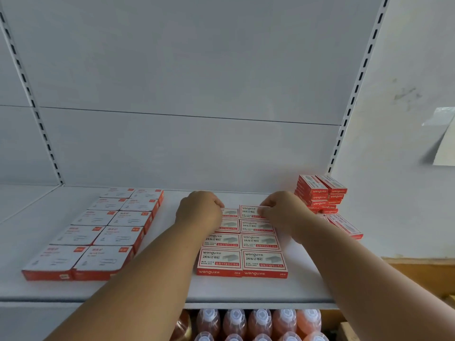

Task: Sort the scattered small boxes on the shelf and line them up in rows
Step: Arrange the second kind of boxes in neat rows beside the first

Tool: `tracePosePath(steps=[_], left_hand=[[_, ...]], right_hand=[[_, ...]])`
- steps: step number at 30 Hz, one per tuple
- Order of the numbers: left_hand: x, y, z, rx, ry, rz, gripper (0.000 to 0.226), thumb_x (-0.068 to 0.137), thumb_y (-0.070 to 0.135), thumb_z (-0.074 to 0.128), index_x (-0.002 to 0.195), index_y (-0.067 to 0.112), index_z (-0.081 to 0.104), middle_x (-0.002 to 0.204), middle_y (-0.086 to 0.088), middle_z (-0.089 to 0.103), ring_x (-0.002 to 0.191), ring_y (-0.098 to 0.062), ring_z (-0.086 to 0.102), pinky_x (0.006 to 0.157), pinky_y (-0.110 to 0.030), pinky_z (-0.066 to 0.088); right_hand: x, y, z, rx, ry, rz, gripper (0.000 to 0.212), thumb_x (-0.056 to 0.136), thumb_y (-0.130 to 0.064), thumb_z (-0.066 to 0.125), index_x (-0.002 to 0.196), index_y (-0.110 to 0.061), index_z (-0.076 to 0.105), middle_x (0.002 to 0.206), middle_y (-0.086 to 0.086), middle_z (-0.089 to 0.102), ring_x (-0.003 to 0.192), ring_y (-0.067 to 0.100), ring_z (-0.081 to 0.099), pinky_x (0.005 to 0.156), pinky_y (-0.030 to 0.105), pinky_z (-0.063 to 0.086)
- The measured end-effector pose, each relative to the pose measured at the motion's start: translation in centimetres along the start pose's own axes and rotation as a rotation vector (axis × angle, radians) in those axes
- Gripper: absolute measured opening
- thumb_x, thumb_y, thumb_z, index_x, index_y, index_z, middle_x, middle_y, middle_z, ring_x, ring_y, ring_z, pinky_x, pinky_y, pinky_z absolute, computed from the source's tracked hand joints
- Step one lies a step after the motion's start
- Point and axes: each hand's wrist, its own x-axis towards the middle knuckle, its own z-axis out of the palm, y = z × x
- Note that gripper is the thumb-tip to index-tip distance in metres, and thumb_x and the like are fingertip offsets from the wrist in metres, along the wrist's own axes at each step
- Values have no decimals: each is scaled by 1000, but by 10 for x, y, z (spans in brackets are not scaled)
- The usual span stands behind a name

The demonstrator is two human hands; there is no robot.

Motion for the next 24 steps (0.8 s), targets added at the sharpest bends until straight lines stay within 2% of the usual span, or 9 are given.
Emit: tracePosePath(steps=[4,7,9,11,13,15,16,18,24], left_hand=[[-1,0,0,7,-10,-11,28,96,19,51,110,25,75,115,4,71,95,-18,65,81,-34,57],[-3,1,0,11,-12,-2,30,97,18,50,113,24,73,118,2,70,97,-18,65,84,-34,56],[-5,3,-2,-5,21,-5,30,96,17,51,117,24,71,122,0,66,102,-20,63,87,-34,54],[-9,6,-6,-29,92,0,28,95,19,55,120,23,67,121,-2,62,102,-21,61,82,-31,51],[-13,12,-9,-51,162,63,26,95,21,56,119,23,65,118,-2,61,99,-19,59,76,-27,48],[-21,23,-13,-69,184,167,23,95,20,56,115,24,65,115,1,61,96,-16,57,74,-25,46],[-25,30,-14,-75,167,219,21,94,19,56,113,25,65,114,2,61,95,-15,56,75,-25,45],[-36,49,-13,-97,100,311,21,94,18,54,108,27,66,111,5,62,96,-15,56,77,-25,44],[-56,106,9,-93,-70,416,19,88,25,57,104,31,67,105,8,67,93,-14,59,77,-24,44]], right_hand=[[3,-6,3,-142,-59,-58,20,94,-22,55,98,-20,75,93,-3,73,83,18,69,79,40,60],[2,-6,3,-185,-41,-82,22,95,-23,55,107,-21,73,98,-5,66,85,18,66,78,34,58],[-1,-3,3,-202,-1,-104,26,95,-29,57,118,-25,68,113,-3,61,86,15,58,73,28,49],[-6,2,1,-206,82,-140,28,95,-33,57,121,-26,64,122,0,57,90,15,54,73,27,41],[-14,7,-8,-180,196,-202,24,95,-31,57,117,-25,65,116,-1,59,90,14,54,73,25,40],[-25,14,-24,-150,291,-251,12,94,-26,58,102,-26,67,99,-6,64,84,13,57,64,21,40],[-31,18,-32,-142,320,-252,8,92,-24,59,91,-28,66,88,-11,64,79,12,57,59,18,38],[-43,32,-49,-164,363,-227,15,89,-21,60,76,-29,60,75,-13,62,73,15,56,55,19,35],[-48,87,-100,-280,322,-123,8,84,-17,64,82,-25,66,89,-4,68,79,18,57,63,26,38]])
